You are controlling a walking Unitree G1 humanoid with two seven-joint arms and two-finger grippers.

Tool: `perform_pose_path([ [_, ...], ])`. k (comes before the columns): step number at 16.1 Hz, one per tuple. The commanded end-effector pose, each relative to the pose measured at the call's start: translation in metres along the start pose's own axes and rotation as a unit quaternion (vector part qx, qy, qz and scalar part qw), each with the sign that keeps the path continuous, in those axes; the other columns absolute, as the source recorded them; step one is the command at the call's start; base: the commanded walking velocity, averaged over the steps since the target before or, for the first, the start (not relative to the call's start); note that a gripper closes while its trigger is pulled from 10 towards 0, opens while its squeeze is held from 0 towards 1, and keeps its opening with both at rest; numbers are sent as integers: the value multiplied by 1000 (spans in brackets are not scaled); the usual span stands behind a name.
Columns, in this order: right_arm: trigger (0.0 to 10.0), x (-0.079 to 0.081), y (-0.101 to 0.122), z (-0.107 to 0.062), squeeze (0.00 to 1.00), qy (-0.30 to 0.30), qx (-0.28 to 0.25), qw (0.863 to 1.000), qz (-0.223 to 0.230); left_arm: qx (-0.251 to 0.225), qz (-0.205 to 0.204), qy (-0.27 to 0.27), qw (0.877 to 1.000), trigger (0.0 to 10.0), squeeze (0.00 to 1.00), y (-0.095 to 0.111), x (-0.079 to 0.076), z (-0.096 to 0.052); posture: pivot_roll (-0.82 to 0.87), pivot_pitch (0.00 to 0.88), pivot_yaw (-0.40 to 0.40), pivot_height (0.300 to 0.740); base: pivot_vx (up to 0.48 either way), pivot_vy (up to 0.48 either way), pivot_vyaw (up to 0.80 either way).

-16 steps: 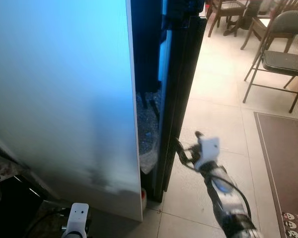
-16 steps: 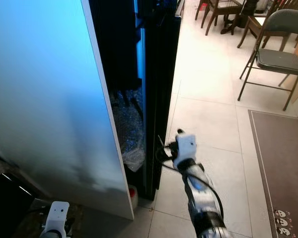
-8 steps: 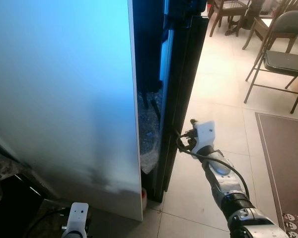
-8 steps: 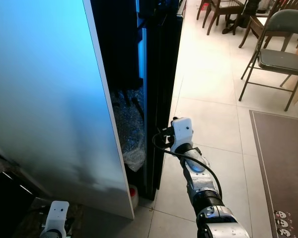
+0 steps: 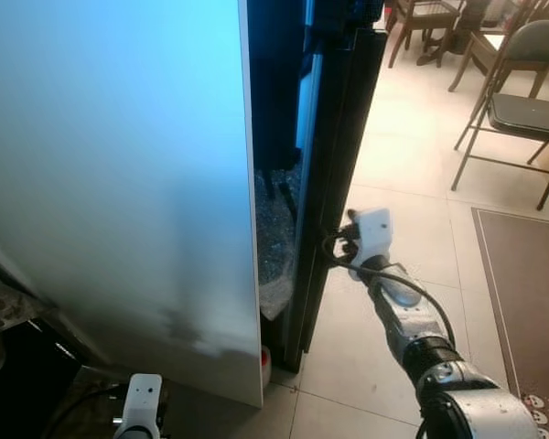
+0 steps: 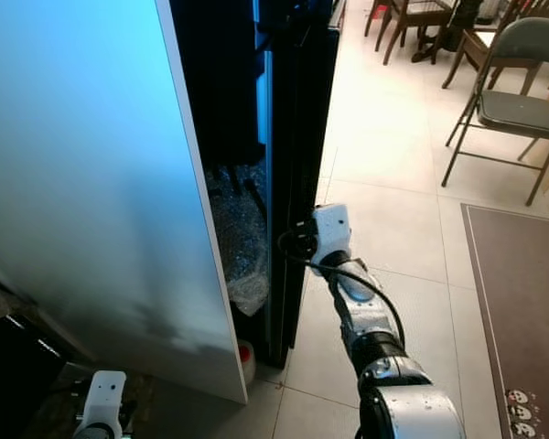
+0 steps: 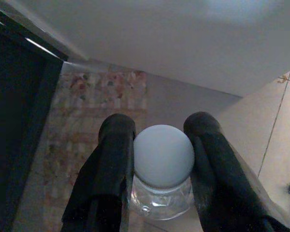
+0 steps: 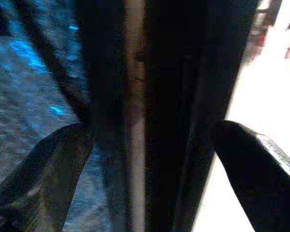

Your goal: Restocking fridge

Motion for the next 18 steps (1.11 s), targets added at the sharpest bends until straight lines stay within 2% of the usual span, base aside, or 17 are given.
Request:
perform_pose_path([
  [1,10000,7,5,6,0,24,5,1000,-2,9,-3,4,1000,10000,0,-4,1,-1,-20,0,7,740,0,0,0],
  [5,10000,7,12,9,0,31,-2,999,-14,12,-4,5,1000,10000,0,-7,1,-1,-21,0,2,740,0,0,0],
  [8,10000,-7,29,11,0,-13,-25,999,-30,14,-6,4,1000,10000,0,-8,-1,-2,-23,0,-3,740,0,0,0],
  [11,10000,-17,37,10,0,-58,-44,996,-54,15,-6,3,1000,10000,0,-8,-1,-2,-24,0,-6,740,0,0,0],
  [18,10000,-38,20,-9,0,-135,-47,988,-53,15,-8,2,1000,10000,0,-10,-4,-3,-31,0,-7,740,0,0,0],
])
Point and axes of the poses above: a point about 5 cm out from each wrist's last joint towards the gripper, its own z axis pointing out of the wrist towards the gripper, its own y axis along the axis of the wrist's last joint, x = y × z, the point moved 3 cm from there along z, pointing out of the wrist towards the gripper, and after that the axes turned 11 degrees about z, right-handed, at the moved point
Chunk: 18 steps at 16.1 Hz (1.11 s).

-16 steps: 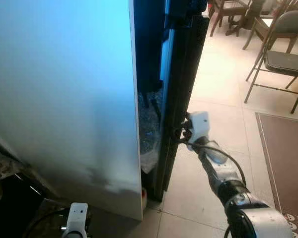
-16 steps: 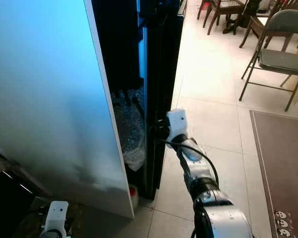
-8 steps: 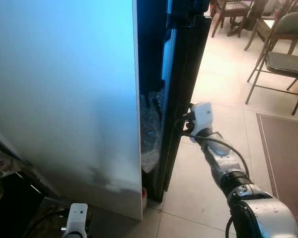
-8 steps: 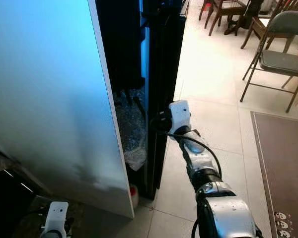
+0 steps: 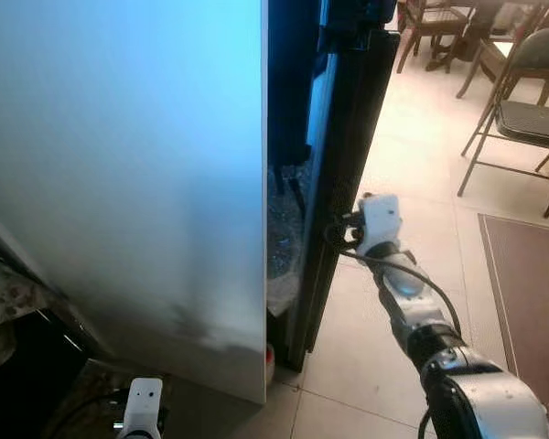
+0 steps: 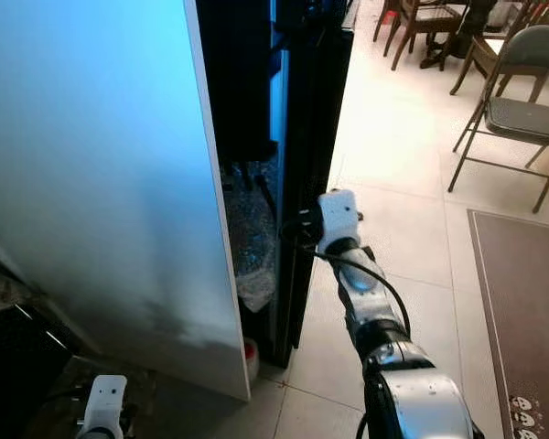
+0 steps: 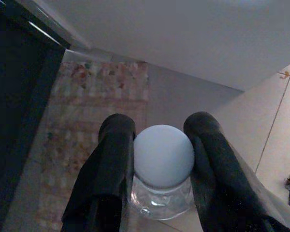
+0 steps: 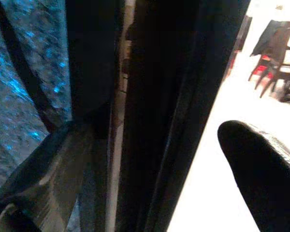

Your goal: Restocking fridge

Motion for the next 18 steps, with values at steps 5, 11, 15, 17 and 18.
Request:
perform_pose_path([
  [5,10000,-45,-24,-32,0,-112,9,994,-13,10,-1,4,1000,10000,0,-6,1,-1,-29,0,-4,740,0,0,0],
  [11,10000,-45,-64,-60,0,-114,72,991,-7,9,4,1,1000,10000,0,-4,0,-1,-33,0,1,740,0,0,0],
  [15,10000,1,-67,-45,0,22,100,995,12,9,4,2,1000,10000,0,-3,2,0,-28,0,3,740,0,0,0],
  [17,10000,6,-57,-38,0,36,85,996,12,8,4,4,1000,10000,0,-3,3,0,-30,0,2,740,0,0,0],
  [18,10000,7,-51,-33,0,41,78,996,10,9,4,5,1000,10000,0,-3,3,0,-31,0,3,740,0,0,0],
])
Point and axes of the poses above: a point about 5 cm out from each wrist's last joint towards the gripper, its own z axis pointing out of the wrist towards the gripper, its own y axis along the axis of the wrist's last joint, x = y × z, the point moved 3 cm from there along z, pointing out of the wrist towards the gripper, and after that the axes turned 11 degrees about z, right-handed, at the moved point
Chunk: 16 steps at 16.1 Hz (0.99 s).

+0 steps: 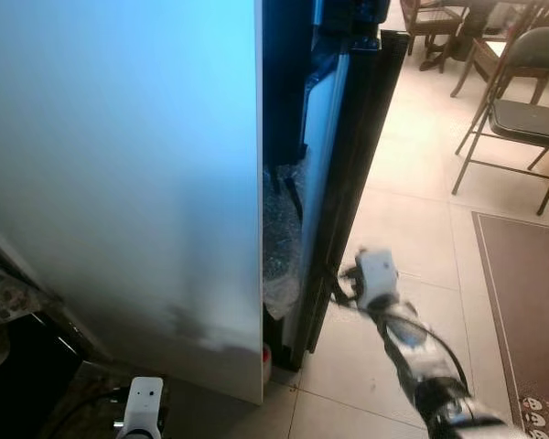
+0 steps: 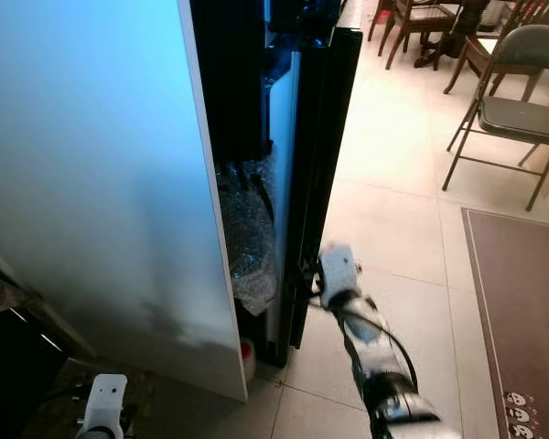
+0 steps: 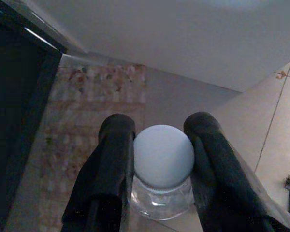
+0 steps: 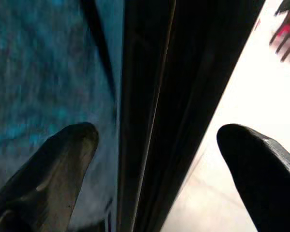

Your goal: Restocking fridge

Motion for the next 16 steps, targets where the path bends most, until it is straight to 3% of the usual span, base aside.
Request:
perform_pose_path([
  [1,10000,-2,14,5,0,-1,-17,1000,-5,11,1,4,1000,10000,0,-5,2,-1,-31,0,2,740,0,0,0],
  [8,10000,-1,35,17,0,5,-36,999,-15,12,1,5,1000,10000,0,-5,1,-1,-34,0,2,740,0,0,0],
  [16,10000,-7,68,30,0,-26,-69,997,-27,12,2,6,1000,10000,0,-5,1,-1,-29,0,2,740,0,0,0],
])
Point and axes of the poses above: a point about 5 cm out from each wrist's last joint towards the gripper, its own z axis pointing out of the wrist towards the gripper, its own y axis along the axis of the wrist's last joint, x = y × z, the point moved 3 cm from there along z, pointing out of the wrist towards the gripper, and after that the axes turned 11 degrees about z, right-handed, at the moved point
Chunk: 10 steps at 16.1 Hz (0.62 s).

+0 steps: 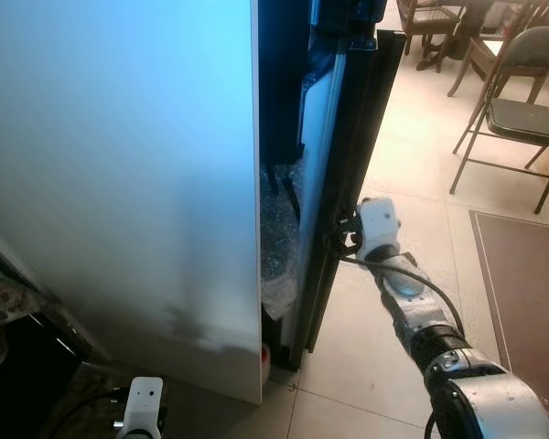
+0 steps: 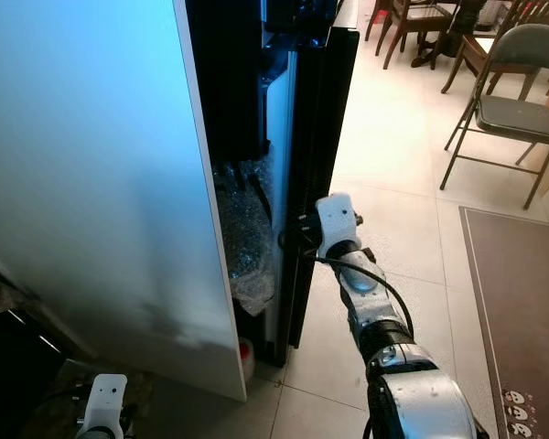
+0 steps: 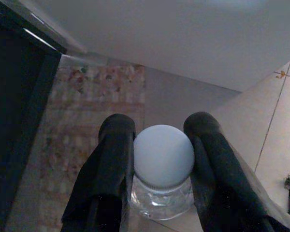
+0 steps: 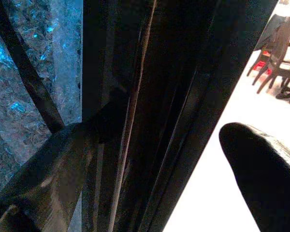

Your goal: Restocking fridge

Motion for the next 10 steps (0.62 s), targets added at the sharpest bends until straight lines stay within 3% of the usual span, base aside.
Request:
perform_pose_path([
  [1,10000,-2,8,3,0,-3,-11,1000,4,12,2,5,1000,10000,0,-6,1,-1,-29,0,2,740,0,0,0],
  [5,10000,4,4,4,0,13,1,1000,-9,16,4,3,1000,10000,0,-9,1,-2,-29,0,2,740,0,0,0],
  [10,10000,-32,5,-7,0,-91,-24,995,-16,12,5,3,1000,10000,0,-8,0,-2,-35,0,3,740,0,0,0],
])
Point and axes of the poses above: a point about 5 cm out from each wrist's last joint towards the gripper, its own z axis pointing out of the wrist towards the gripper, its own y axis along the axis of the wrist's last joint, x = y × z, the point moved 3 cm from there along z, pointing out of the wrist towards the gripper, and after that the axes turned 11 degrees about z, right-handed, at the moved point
